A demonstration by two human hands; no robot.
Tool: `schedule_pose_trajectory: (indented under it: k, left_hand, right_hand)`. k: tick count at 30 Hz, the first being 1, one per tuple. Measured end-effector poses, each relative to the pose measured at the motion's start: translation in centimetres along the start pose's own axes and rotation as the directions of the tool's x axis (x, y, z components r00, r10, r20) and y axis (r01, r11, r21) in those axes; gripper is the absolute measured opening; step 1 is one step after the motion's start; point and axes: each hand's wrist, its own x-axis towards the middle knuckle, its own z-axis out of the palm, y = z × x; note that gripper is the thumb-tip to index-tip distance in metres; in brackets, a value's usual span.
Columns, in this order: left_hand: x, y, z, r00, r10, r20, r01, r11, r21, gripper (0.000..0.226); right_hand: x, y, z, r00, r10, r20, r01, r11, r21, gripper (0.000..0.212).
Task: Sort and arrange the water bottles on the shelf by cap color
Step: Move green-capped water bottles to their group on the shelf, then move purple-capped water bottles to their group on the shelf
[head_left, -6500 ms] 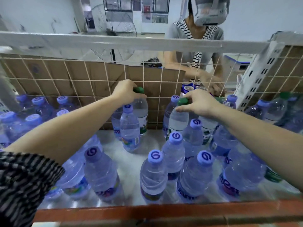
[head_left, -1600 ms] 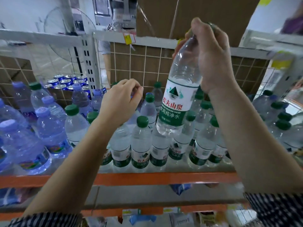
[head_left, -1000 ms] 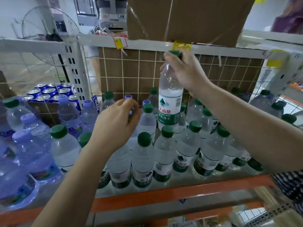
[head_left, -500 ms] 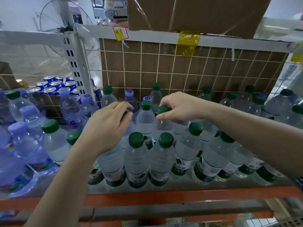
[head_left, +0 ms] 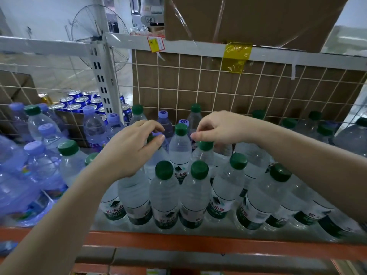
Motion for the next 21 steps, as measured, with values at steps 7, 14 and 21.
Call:
schedule_pose_trajectory:
  k: [7,14,21]
  left_hand:
    - [6.1,-1.6,-3.2,0.99,0.101,0.104,-0.111,0.989,0.102,0.036]
    - [10.5,-4.2,-1.5,0.943,-0.074,0.324,0.038,0.992,0.117,0.036]
    - [10.4,-5.2,0.5,0.846,-0.242,0.474,0.337,0.933,-0.126,0.051]
  right_hand:
    - [4.5,0.5,-2.6,0.983,-0.036,-0.18,0.049,0.997,0.066,0.026]
    - [9.9,0.6,0.1,0.991,0.077,0.107,-0.093,0.984,0.153,0.039]
    - [11.0,1.3,2.2,0.987,0.153,0.044,-0.157,0.981,0.111,0.011]
